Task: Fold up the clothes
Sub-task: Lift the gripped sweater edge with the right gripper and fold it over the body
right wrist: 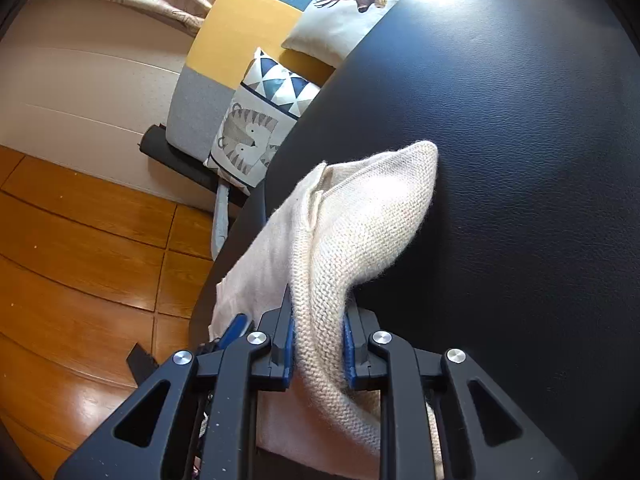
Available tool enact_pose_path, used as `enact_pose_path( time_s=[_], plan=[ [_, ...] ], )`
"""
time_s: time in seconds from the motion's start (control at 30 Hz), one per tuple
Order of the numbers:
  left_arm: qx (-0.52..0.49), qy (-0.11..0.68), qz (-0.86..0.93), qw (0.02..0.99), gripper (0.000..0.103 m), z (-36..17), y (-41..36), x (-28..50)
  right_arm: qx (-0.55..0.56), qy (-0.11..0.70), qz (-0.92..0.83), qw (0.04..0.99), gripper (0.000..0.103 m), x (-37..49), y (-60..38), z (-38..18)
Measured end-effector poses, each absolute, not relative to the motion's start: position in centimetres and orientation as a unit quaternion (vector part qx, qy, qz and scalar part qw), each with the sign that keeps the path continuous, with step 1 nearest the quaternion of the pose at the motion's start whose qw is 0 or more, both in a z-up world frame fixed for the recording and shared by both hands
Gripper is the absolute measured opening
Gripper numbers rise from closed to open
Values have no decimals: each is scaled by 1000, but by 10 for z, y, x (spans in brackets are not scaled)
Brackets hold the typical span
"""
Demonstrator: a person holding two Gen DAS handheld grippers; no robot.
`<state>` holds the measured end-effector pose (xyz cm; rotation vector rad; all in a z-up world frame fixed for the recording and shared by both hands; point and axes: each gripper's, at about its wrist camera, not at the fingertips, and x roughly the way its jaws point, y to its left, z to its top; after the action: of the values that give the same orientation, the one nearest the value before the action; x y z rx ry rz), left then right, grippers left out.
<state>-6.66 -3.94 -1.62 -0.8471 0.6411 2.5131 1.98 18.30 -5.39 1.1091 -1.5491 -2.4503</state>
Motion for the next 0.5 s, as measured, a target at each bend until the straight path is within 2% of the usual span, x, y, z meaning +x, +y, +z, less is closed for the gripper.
enact_pose_path(
  time_s=[0.13,0.37,0.5],
  plan=[
    [-289,294,886,211,22,-27,-4,-52,349,-527,-775,18,19,31,195,-62],
    [-344,174,887,254,22,-18,-8,-53,335,-534,-776,14,19,52,206,-39],
    [-358,135,880,280,23,-13,3,-49,330,-529,-782,11,19,63,209,-19]
  ],
)
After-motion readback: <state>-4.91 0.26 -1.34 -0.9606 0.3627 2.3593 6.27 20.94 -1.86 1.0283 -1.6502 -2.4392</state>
